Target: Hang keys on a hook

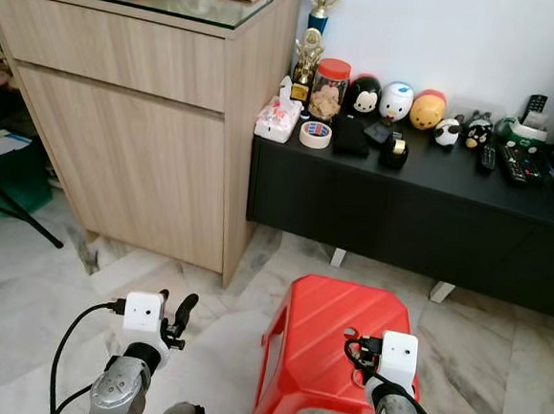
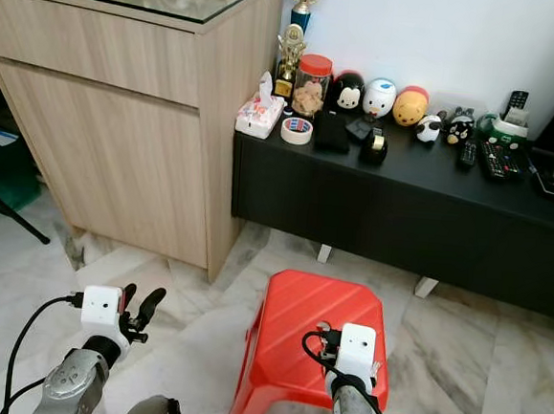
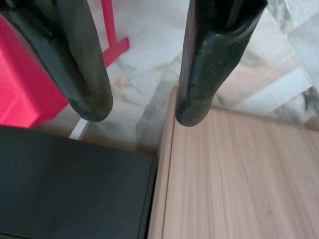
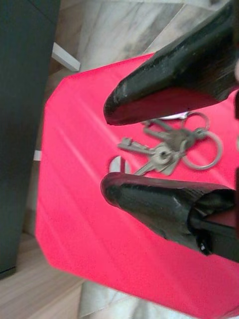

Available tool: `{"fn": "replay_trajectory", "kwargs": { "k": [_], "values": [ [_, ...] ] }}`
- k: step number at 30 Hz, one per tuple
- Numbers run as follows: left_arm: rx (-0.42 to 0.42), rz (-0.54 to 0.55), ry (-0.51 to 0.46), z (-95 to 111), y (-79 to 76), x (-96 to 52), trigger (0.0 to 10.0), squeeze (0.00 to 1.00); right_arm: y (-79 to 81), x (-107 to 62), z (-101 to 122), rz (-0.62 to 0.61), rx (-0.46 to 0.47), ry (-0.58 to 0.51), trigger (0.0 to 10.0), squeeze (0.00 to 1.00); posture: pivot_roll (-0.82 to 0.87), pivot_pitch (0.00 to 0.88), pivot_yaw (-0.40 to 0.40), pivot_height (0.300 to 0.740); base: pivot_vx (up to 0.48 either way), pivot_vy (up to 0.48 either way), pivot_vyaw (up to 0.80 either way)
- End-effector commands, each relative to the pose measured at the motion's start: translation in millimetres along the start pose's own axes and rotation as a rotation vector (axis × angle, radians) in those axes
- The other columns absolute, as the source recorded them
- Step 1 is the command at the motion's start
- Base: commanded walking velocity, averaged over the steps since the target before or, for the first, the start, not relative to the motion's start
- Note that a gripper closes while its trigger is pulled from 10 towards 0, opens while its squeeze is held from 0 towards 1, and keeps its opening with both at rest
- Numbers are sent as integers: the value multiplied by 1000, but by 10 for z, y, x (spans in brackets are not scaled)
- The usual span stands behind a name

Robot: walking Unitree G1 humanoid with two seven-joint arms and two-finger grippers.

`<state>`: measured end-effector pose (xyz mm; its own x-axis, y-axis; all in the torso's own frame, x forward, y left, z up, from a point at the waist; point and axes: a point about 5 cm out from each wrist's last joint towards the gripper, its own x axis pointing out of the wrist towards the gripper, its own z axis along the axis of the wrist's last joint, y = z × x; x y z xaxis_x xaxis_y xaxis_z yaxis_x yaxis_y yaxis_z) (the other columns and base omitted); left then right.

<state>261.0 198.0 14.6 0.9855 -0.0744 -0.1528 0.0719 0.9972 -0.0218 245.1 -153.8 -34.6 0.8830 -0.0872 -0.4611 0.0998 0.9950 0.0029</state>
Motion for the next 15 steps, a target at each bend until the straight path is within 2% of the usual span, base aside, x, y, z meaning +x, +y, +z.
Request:
{"fn": "replay_trajectory", "kwargs": {
  "k": [1,15],
  "values": [
    [-4,-11,2,7,-30,16,10000,0,-29,1,-17,-3,-14,15,10000,0,73,10,-69,630,274,0,0],
    [-2,-15,4,-7,-32,-13,10000,0,-13,-12,-77,10,-27,56,10000,0,72,24,-65,630,0,0,0]
  ]
}}
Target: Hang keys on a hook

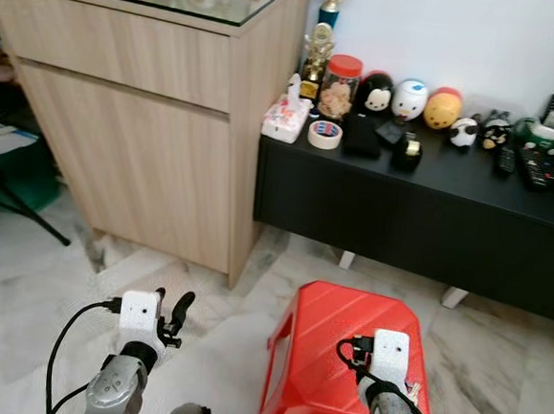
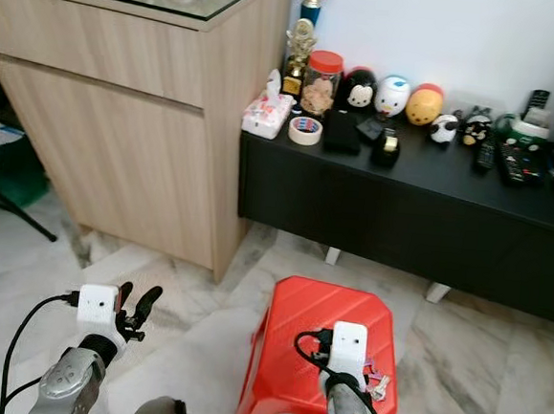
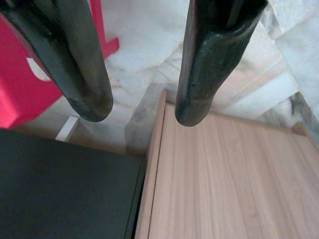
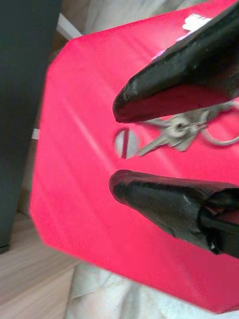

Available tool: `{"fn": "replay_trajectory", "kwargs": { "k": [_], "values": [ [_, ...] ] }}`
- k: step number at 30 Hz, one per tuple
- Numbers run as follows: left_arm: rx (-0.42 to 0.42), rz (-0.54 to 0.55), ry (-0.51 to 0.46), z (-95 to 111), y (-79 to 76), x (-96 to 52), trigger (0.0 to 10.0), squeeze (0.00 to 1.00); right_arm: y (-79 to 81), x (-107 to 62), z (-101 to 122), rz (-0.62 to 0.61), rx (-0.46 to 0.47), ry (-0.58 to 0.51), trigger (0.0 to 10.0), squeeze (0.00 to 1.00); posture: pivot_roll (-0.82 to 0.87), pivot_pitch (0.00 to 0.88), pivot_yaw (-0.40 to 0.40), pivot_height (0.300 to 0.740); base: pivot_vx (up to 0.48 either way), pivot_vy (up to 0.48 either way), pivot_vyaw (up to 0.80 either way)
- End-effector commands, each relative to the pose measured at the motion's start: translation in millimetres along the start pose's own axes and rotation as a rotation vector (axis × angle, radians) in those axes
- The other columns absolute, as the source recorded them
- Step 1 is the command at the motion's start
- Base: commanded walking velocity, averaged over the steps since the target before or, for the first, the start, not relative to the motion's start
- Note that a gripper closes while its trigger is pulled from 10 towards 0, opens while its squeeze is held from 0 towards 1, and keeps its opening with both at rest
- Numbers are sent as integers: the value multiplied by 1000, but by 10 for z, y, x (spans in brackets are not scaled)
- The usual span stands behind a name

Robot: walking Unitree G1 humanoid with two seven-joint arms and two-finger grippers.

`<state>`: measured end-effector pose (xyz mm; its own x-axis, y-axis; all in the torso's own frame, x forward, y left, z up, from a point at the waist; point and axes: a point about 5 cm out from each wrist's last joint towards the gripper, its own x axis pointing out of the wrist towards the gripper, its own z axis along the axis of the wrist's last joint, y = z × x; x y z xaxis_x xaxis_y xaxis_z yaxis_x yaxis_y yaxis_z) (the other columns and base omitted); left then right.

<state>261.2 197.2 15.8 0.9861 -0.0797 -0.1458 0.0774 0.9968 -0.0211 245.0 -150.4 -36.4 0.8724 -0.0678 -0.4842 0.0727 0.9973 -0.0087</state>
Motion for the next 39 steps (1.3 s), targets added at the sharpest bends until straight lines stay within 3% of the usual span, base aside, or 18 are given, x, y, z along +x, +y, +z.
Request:
{"fn": "replay_trajectory", "kwargs": {
  "k": [1,9,21,32,33,34,37,38,39],
  "values": [
    [-4,-9,12,-24,-25,-17,10000,0,-43,-18,-63,-7,-2,32,10000,0,72,25,-65,630,0,0,0],
    [-1,-15,20,-43,-26,-45,10000,0,-62,0,-144,-15,-22,140,10000,0,75,52,-58,630,0,0,0],
    [11,-57,-35,114,-101,34,10000,0,-50,88,13,-14,17,120,10000,0,87,123,-56,630,0,0,0],
    [14,-66,-98,286,-129,-63,10000,0,19,137,142,13,56,75,10000,0,98,201,-48,630,0,0,0],
    [14,-67,-101,295,-129,-68,10000,0,20,143,156,12,54,71,10000,565,100,208,-48,630,0,0,0],
    [14,-67,-103,304,-128,-70,10000,0,23,149,172,14,55,67,10000,965,101,211,-48,630,0,0,0],
    [13,-65,-108,339,-130,-87,10000,0,36,170,222,21,65,57,10000,1000,104,220,-49,630,0,0,0],
    [12,-64,-111,361,-135,-102,10000,0,41,183,251,23,70,53,10000,922,105,226,-50,630,0,0,0],
    [12,-63,-112,368,-137,-106,10000,0,43,190,266,24,73,51,10000,922,105,226,-50,630,0,0,0]
  ]
}}
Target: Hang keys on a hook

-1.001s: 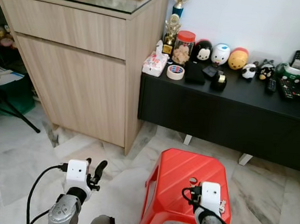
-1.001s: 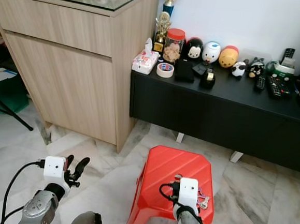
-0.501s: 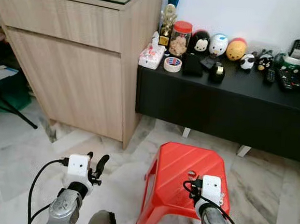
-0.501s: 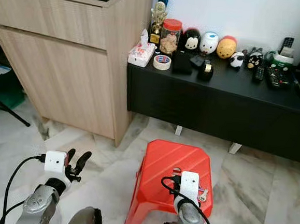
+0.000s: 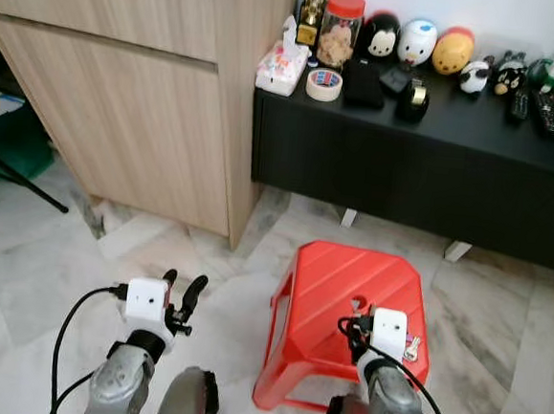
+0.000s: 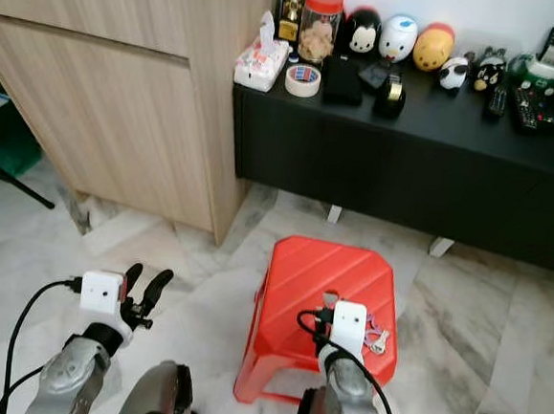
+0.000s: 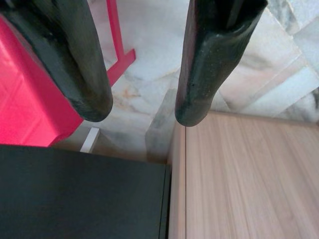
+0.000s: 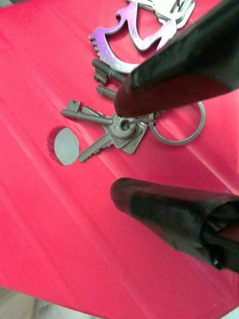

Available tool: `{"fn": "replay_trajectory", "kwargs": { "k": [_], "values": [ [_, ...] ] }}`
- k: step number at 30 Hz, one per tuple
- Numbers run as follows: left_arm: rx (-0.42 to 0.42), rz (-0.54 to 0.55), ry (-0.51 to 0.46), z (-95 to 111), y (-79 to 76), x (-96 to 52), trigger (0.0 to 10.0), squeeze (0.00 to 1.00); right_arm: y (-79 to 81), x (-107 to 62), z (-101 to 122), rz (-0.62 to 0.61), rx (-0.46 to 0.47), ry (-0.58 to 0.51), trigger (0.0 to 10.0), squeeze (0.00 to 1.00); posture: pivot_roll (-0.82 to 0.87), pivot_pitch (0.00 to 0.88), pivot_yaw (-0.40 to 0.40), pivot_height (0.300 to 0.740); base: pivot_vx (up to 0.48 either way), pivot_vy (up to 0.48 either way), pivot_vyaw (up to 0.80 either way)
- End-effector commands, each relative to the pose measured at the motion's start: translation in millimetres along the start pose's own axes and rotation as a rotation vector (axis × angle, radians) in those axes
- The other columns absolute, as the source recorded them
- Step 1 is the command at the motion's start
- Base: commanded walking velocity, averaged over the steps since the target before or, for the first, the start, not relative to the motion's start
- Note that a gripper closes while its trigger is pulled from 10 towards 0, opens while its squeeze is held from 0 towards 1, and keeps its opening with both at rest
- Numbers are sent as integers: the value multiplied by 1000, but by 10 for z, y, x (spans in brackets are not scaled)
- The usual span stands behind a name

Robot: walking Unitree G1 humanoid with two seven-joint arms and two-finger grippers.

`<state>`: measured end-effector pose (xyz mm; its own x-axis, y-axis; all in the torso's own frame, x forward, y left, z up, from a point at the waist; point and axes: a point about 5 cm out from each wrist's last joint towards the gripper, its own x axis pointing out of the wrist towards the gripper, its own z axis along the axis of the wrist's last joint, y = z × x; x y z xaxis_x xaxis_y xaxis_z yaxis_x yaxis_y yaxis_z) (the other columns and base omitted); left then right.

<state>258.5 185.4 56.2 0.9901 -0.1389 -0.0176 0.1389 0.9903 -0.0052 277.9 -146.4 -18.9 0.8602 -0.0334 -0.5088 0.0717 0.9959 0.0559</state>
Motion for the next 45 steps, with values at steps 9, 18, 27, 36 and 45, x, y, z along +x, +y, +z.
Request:
{"fn": "replay_trajectory", "kwargs": {
  "k": [9,18,27,36,45],
  "values": [
    [-19,4,27,9,-52,-134,10000,0,-82,28,41,-38,37,18,10000,0,105,258,-55,630,0,0,0],
    [-15,10,42,30,-47,-192,10000,0,-119,45,69,-51,49,32,10000,0,117,272,-52,630,0,0,0],
    [-3,23,56,45,-3,-231,10000,0,-58,68,125,-33,65,24,1137,0,127,277,-46,630,0,0,0],
    [0,28,68,42,21,-236,10000,0,-28,72,145,-21,61,15,0,0,126,275,-43,630,0,0,0],
    [3,25,73,36,25,-226,10000,0,-44,65,124,-27,57,19,0,0,125,271,-42,630,0,0,0]
  ]
}}
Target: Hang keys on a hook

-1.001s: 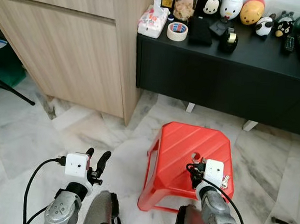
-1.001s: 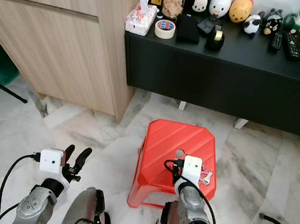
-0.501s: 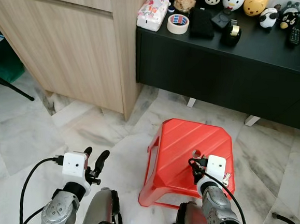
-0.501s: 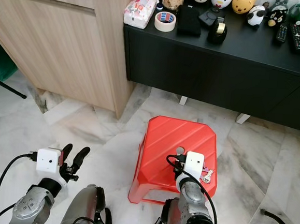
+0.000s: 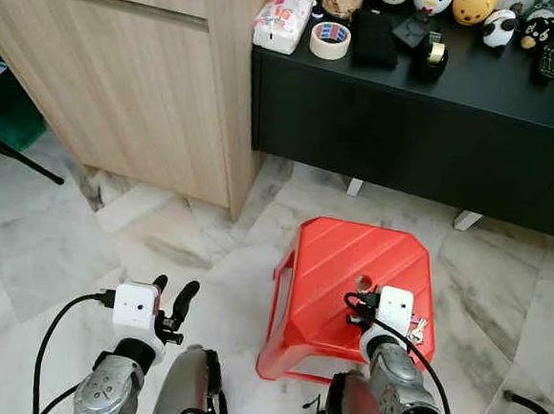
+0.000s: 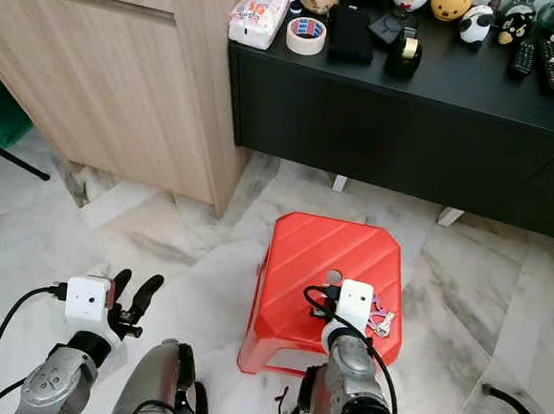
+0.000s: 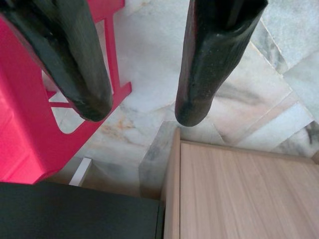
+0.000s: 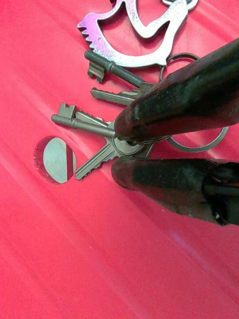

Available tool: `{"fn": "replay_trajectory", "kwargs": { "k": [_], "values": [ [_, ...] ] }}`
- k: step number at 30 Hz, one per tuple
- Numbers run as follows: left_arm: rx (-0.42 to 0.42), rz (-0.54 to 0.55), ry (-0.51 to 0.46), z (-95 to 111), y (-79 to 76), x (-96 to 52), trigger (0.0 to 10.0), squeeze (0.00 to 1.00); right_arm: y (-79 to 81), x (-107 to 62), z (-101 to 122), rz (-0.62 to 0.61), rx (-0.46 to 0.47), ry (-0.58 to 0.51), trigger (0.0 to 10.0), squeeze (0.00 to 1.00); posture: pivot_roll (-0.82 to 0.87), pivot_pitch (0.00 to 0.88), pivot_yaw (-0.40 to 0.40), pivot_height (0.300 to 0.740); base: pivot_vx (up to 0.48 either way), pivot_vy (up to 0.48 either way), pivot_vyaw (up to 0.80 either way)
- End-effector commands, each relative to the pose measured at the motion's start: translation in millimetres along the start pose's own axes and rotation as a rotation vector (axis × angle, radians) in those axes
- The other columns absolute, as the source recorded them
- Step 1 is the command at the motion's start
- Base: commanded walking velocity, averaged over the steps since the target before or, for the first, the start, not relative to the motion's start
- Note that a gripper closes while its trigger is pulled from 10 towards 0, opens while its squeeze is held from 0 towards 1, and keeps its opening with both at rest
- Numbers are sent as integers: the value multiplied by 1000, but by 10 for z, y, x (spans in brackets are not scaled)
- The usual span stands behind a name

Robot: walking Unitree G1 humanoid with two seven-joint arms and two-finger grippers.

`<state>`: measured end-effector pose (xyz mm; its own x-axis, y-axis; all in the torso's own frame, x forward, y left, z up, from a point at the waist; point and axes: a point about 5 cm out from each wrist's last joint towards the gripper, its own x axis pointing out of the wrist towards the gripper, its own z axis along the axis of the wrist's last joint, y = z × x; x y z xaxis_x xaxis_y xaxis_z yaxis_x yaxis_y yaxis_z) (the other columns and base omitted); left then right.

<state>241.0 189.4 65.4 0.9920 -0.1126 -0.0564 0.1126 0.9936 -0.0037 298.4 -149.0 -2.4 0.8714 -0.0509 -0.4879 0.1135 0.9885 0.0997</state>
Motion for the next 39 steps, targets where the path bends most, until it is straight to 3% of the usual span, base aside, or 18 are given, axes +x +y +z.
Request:
{"fn": "replay_trajectory", "kwargs": {
  "k": [1,17,27,32,33,34,35,36,39],
  "values": [
    [3,-2,35,-55,10,-43,10000,0,-51,-31,-119,-14,-4,44,0,0,126,270,-42,630,0,0,0],
    [-4,-14,43,-77,-13,-4,10000,0,-66,-21,-61,-23,-2,12,0,0,119,257,-45,630,0,0,0],
    [-5,-10,39,-90,-9,112,10000,0,41,-4,114,6,27,-100,0,0,100,211,-52,630,0,0,0],
    [-7,-9,44,-120,-17,129,10000,0,70,-29,36,20,4,-86,235,0,90,198,-54,630,0,0,0],
    [-8,-8,45,-126,-17,129,10000,0,66,-34,19,17,1,-82,2431,0,90,198,-55,630,0,0,0],
    [-8,-7,47,-134,-20,130,10000,0,56,-41,-8,14,-3,-73,10000,0,90,199,-56,630,0,0,0],
    [-9,-7,48,-145,-24,130,10000,0,36,-54,-51,10,-4,-62,10000,808,91,200,-57,630,0,0,0],
    [-9,-6,49,-147,-26,131,10000,0,23,-58,-67,5,-6,-56,10000,1000,92,201,-58,630,0,0,0],
    [-9,-4,48,-154,-18,127,10000,0,10,-59,-62,5,-3,-60,10000,1000,93,199,-60,630,0,0,0]
  ]
}}
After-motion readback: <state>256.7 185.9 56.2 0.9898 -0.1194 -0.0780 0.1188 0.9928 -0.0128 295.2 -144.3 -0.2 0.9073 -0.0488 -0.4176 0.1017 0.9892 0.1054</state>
